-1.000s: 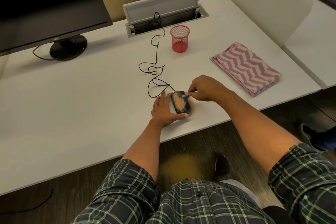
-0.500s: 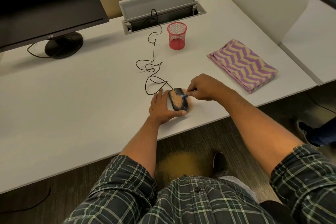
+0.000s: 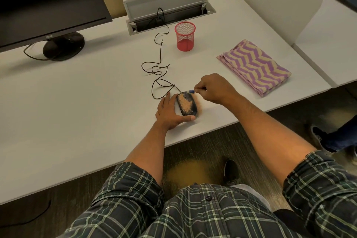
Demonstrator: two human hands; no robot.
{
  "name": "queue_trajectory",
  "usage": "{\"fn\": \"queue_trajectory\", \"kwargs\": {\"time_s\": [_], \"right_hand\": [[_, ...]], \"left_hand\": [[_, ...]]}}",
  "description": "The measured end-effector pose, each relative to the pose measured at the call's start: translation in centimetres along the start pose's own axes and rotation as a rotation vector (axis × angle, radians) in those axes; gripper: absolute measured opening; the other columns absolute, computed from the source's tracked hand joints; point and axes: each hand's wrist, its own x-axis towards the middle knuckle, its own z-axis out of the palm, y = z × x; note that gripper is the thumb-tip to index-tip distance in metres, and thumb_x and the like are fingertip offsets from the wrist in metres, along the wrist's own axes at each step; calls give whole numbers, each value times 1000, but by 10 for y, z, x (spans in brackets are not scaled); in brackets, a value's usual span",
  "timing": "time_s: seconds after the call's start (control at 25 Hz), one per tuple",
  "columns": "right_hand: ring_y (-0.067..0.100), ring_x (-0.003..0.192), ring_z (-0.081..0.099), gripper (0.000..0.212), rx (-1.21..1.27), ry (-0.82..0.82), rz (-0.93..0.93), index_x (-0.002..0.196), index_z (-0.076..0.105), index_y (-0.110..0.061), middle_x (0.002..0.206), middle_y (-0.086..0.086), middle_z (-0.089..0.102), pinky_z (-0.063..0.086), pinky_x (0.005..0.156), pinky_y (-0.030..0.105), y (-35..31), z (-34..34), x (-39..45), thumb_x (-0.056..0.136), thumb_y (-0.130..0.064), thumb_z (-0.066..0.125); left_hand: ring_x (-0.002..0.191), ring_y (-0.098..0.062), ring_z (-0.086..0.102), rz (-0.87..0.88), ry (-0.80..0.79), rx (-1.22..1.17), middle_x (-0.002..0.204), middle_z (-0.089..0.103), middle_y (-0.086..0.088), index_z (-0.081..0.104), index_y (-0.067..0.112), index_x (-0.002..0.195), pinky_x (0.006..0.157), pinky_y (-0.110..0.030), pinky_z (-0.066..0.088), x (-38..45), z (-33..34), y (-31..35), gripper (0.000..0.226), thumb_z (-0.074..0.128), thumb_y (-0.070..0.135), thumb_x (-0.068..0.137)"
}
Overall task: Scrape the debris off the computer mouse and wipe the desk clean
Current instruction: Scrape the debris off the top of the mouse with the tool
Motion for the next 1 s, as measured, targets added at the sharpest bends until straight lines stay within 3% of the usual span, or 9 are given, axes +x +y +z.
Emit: {"fn": "queue_trajectory", "kwargs": {"time_s": [0.12,0.24,0.32,0.44,0.64,0.76,0.92,1.0], "right_hand": [[9,72,66,19,192,19,136,95,82,-16,97,-4,77,55,68,29,-5,13,-3,88,-18,64],[10,65,66,19,155,-77,190,86,82,-12,102,-4,77,59,64,31,-3,15,-6,85,-15,64],[9,61,64,19,120,-86,193,86,82,-11,101,-3,77,52,55,26,-3,10,-5,84,-15,64],[6,61,60,19,198,2,220,94,82,-13,98,-1,77,44,55,20,-9,8,-2,88,-17,65],[11,60,63,16,174,-130,299,86,81,-11,90,-1,77,47,51,23,-12,9,0,81,-12,67],[9,62,62,18,173,-67,290,91,82,-14,90,-1,77,47,53,23,-14,4,3,83,-14,66],[6,52,53,18,182,-92,282,92,81,-12,66,-10,65,38,48,20,-18,6,0,85,-14,65],[6,54,54,18,152,-118,277,92,81,-12,78,-4,72,34,48,18,-17,7,0,85,-12,65]], "left_hand": [[154,-18,-9,5,-4,-2,168,-8,10,10,38,159,123,-49,7,-1,-1,1,122,81,69,64],[154,-19,-9,7,-4,-6,168,-8,9,10,38,159,123,-49,7,-1,0,1,123,81,69,64],[154,-19,-9,4,-6,-2,168,-9,9,9,38,159,123,-48,7,-2,-1,1,123,81,68,64],[153,-17,-10,3,-11,-18,168,-9,10,9,38,159,123,-48,6,-2,-1,2,123,82,68,64],[154,-19,-10,1,-12,11,168,-10,8,7,36,160,123,-49,6,-1,0,0,125,80,71,64],[154,-19,-10,3,-7,22,168,-9,9,7,38,159,123,-50,7,-1,-1,1,123,79,71,65],[154,-19,-10,6,-2,10,168,-9,9,8,37,159,123,-49,7,-1,-1,1,124,80,71,64],[154,-19,-10,7,-4,9,168,-9,9,7,37,159,123,-49,7,-1,0,0,124,80,71,64]]}}
